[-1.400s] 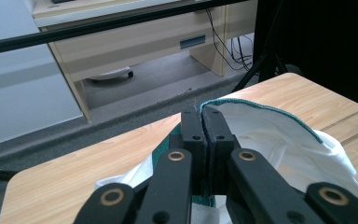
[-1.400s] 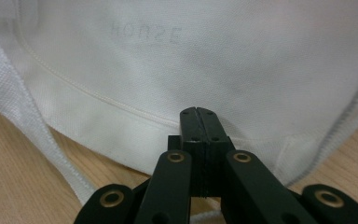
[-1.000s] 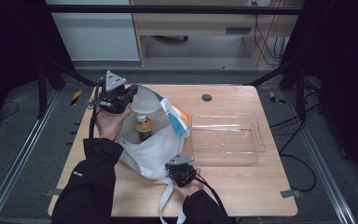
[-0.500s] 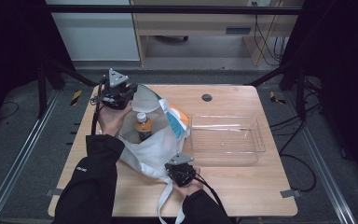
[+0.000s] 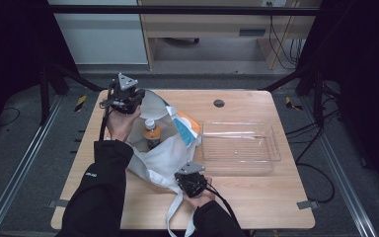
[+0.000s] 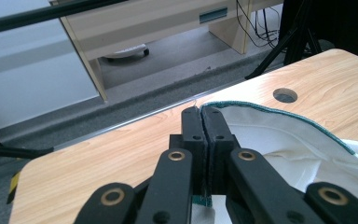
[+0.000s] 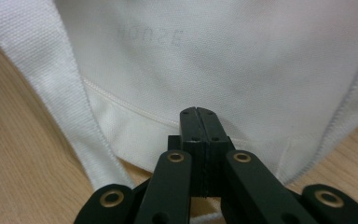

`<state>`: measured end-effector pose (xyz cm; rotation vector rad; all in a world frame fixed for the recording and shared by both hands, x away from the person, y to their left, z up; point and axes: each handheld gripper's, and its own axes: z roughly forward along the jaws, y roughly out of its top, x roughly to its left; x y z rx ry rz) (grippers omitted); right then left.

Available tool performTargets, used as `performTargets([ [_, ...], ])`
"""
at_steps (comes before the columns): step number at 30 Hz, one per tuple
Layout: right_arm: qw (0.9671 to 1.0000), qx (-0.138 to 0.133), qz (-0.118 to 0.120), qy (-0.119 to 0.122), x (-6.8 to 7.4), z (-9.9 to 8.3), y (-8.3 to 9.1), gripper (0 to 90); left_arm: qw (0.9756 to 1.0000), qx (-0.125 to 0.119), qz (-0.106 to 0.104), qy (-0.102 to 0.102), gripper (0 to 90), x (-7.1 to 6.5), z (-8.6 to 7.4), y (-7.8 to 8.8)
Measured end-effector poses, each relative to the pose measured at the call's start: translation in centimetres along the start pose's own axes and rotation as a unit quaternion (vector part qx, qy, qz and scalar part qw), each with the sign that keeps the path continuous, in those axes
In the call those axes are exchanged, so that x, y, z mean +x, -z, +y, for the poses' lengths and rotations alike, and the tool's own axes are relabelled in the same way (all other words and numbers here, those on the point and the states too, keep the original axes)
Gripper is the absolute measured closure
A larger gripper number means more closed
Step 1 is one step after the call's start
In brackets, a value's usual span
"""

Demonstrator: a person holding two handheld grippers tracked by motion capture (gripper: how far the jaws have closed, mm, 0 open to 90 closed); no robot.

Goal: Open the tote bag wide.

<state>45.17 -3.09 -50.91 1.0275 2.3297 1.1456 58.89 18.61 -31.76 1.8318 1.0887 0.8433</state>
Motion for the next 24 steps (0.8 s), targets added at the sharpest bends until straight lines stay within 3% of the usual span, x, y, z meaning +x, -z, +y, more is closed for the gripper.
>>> performTargets([
  [14,1.0,-0.001,0.001,0.001,0.0,0.0,0.0,90.0,0.9997,0.024,0.003,-0.003,88.5,0.1,-1.3,-2.1],
  [18,1.0,-0.001,0.001,0.0,0.0,0.0,0.0,90.0,0.9998,0.022,-0.002,0.002,88.2,0.2,-1.4,-2.1],
  [24,1.0,0.001,0.002,-0.001,0.0,0.0,0.0,90.0,0.9997,0.008,-0.013,-0.018,78.1,0.2,-1.3,-0.7],
])
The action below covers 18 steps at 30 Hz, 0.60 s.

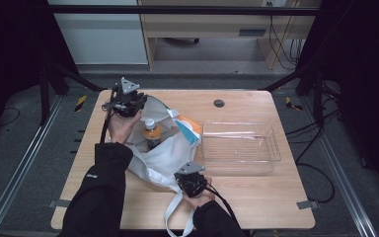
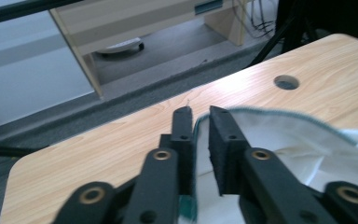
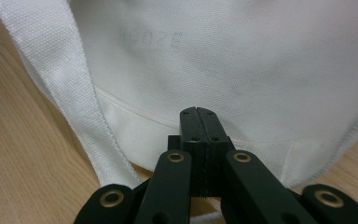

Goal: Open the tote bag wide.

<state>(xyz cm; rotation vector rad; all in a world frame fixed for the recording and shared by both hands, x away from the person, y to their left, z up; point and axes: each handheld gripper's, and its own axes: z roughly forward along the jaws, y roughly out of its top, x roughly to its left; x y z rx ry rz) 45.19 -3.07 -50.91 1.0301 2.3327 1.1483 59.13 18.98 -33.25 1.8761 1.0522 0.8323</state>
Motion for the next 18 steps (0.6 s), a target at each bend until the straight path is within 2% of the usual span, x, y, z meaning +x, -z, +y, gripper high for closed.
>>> performTargets([
  [2,1.0,0.0,-0.001,0.001,0.0,0.0,0.0,90.0,1.0,-0.004,0.003,-0.004,75.8,0.0,0.0,0.3],
  [3,1.0,0.0,-0.001,0.0,0.0,0.0,0.0,90.0,0.9999,-0.013,0.0,-0.009,71.3,0.0,0.1,1.2],
  [4,1.0,0.0,-0.001,0.0,0.0,0.0,0.0,90.0,0.9999,-0.013,0.0,-0.009,68.6,0.0,0.1,1.2],
  [7,1.0,0.0,-0.001,-0.001,0.0,0.0,0.0,90.0,0.9994,-0.028,-0.001,-0.02,64.1,0.5,0.2,3.0],
  [11,1.0,0.0,0.0,-0.002,0.0,0.0,0.0,90.0,0.9994,-0.027,-0.004,-0.019,61.4,0.9,-0.2,4.1],
  [13,1.0,0.0,-0.001,-0.003,0.0,0.0,0.0,90.0,0.9996,-0.022,-0.006,-0.015,59.9,1.1,-1.0,4.8],
  [18,1.0,-0.001,0.0,-0.001,0.0,0.0,0.0,90.0,0.9997,-0.018,-0.01,-0.013,58.5,1.5,-2.2,5.2],
])
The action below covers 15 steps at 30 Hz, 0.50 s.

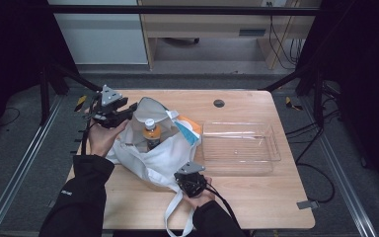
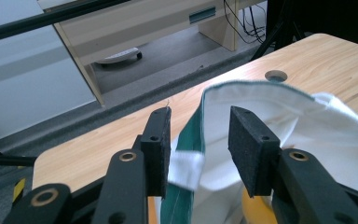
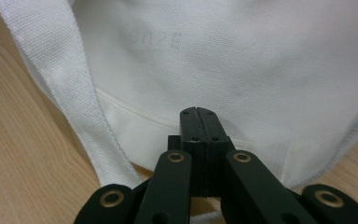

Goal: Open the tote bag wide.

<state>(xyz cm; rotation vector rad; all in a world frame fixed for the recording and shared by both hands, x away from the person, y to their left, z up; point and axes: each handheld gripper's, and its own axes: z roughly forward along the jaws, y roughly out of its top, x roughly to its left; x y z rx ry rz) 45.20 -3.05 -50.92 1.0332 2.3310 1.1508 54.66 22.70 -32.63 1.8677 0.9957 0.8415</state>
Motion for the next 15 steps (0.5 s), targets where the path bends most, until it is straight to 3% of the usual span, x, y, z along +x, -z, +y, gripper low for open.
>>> performTargets([
  [2,1.0,-0.001,0.0,0.002,0.0,0.0,0.0,90.0,1.0,0.001,-0.003,0.005,58.3,0.1,-0.7,0.1],
  [7,1.0,-0.001,0.001,0.001,0.0,0.0,0.0,90.0,0.9998,0.021,0.0,-0.006,58.7,-0.1,-2.2,-0.5],
  [15,1.0,0.0,0.001,0.0,0.0,0.0,0.0,90.0,0.9991,0.035,0.013,-0.018,69.1,0.0,-2.6,-2.4],
])
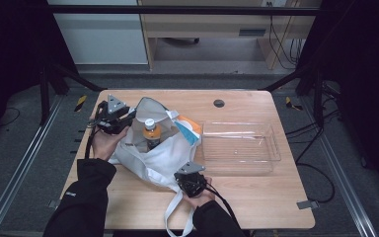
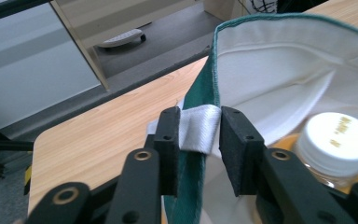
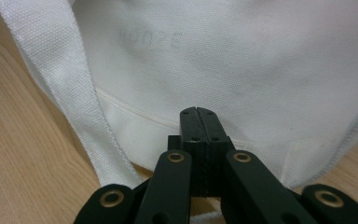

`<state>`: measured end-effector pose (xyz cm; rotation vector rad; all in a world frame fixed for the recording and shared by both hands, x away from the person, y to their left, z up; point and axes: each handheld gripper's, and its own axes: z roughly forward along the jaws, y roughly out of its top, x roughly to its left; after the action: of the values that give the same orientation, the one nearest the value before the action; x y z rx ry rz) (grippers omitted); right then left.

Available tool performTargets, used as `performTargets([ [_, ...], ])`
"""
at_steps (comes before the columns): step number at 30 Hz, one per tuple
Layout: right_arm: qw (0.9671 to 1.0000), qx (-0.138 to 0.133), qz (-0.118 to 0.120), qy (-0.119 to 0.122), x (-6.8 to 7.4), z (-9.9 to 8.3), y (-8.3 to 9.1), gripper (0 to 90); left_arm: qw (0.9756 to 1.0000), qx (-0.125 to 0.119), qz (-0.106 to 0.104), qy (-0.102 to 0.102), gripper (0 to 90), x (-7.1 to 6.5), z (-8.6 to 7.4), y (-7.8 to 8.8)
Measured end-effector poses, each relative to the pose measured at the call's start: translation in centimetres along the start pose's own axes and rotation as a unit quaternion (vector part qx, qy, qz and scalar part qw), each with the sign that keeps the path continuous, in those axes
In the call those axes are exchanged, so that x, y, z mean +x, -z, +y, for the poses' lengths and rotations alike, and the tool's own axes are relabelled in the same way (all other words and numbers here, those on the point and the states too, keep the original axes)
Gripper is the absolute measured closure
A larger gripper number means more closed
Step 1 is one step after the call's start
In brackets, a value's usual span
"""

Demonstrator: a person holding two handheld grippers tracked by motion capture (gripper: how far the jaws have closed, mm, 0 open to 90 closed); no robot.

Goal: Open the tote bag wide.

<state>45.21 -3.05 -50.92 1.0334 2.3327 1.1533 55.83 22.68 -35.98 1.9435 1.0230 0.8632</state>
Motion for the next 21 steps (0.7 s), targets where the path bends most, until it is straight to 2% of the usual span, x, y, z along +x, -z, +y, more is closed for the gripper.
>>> performTargets([
  [1,1.0,0.0,0.0,0.0,0.0,0.0,0.0,90.0,1.0,0.0,0.0,-0.002,69.1,0.0,0.0,-0.3],
  [2,1.0,0.0,0.0,0.0,0.0,0.0,0.0,90.0,1.0,-0.001,-0.001,-0.005,75.4,-0.1,-0.1,-0.6],
  [4,1.0,0.0,0.0,0.001,0.0,0.0,0.0,90.0,0.9999,-0.005,0.001,-0.012,78.6,-0.1,-0.1,-1.3],
  [6,1.0,0.0,0.0,0.001,0.0,0.0,0.0,90.0,1.0,0.005,0.002,-0.005,80.2,-0.2,0.0,-1.6],
  [8,1.0,0.0,0.0,0.001,0.0,0.0,0.0,90.0,0.9999,0.004,0.006,-0.01,80.5,-0.1,0.1,-1.9],
  [9,1.0,0.001,0.0,0.002,0.0,0.0,0.0,90.0,0.9999,0.01,0.006,-0.001,80.7,-0.1,0.2,-2.1],
  [14,1.0,-0.001,-0.001,0.005,0.0,0.0,-0.1,90.0,0.9998,0.018,0.008,0.007,81.1,0.1,0.5,-3.3],
  [18,1.0,0.0,-0.002,0.006,0.0,0.1,-0.1,90.0,0.9995,0.021,0.003,0.025,81.2,0.3,0.2,-4.6],
  [21,1.0,0.0,-0.002,0.006,0.0,0.1,-0.1,90.0,0.9992,0.027,0.004,0.028,81.2,0.4,0.0,-5.2],
])
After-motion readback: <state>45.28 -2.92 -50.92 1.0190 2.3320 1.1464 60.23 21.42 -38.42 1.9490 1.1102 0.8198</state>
